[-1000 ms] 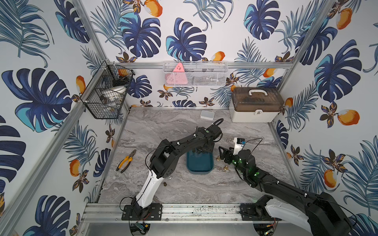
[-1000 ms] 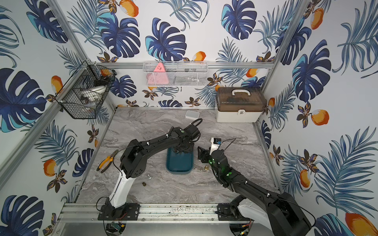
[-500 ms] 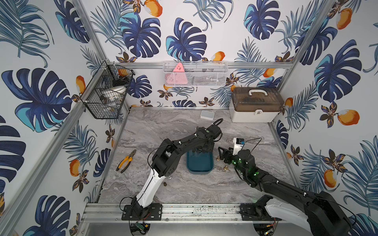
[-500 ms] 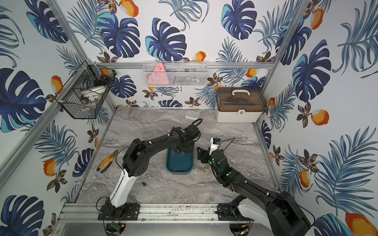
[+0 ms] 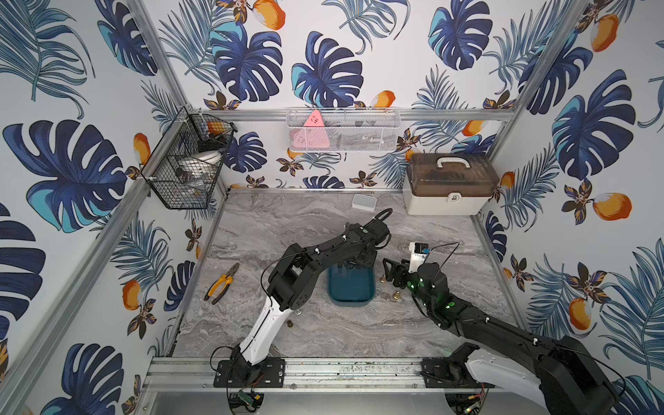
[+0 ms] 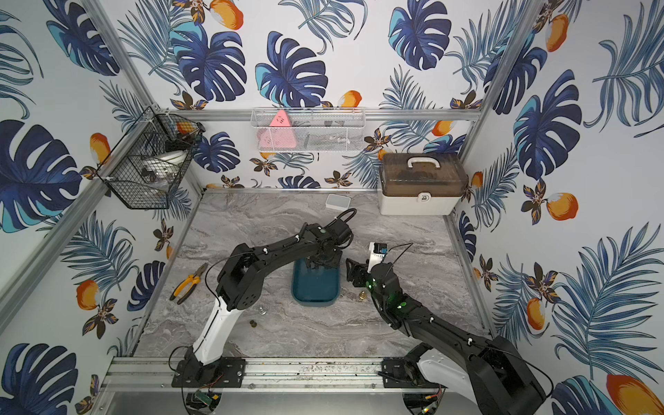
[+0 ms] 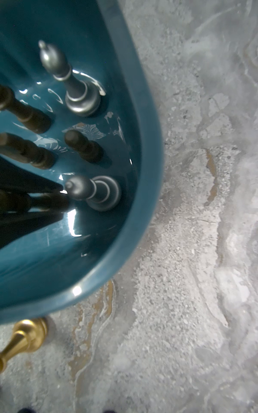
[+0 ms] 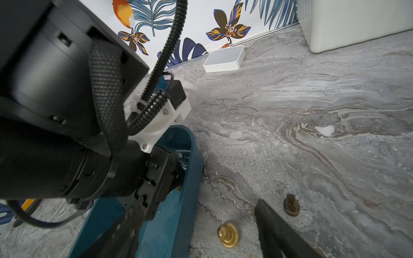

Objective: Put the chess pieces into the storage box
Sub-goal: Place the chess piece in the storage box.

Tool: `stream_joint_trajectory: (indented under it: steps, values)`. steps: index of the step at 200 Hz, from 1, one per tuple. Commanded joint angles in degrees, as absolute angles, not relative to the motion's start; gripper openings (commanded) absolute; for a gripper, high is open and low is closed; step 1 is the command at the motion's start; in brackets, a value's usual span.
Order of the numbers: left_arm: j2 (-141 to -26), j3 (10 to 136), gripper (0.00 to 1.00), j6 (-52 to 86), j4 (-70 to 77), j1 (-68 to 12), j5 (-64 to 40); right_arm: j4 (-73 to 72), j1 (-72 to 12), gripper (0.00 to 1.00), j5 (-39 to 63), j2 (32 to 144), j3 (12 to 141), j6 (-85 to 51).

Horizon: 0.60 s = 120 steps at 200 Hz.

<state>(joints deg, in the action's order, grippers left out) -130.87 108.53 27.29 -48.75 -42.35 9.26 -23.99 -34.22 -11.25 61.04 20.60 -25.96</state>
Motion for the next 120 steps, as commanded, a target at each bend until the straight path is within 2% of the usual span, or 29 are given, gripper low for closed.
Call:
stream_joint_trajectory:
  steps: [1,44,120]
  values:
    - [-130.52,108.13,0.17,27.11,-49.13,-42.19,9.66,-25.13,-34.16,0.81,-11.21,61.07,21.01,-26.01]
    - [-130.34,107.84,0.28,27.15,-48.95,-42.19,9.58,-24.95,-34.12,0.81,-10.90,61.32,21.27,-25.84]
    - [-126.05,106.62,0.39,27.38,-48.30,-42.28,8.78,-24.57,-34.19,0.81,-11.03,61.68,21.53,-25.81]
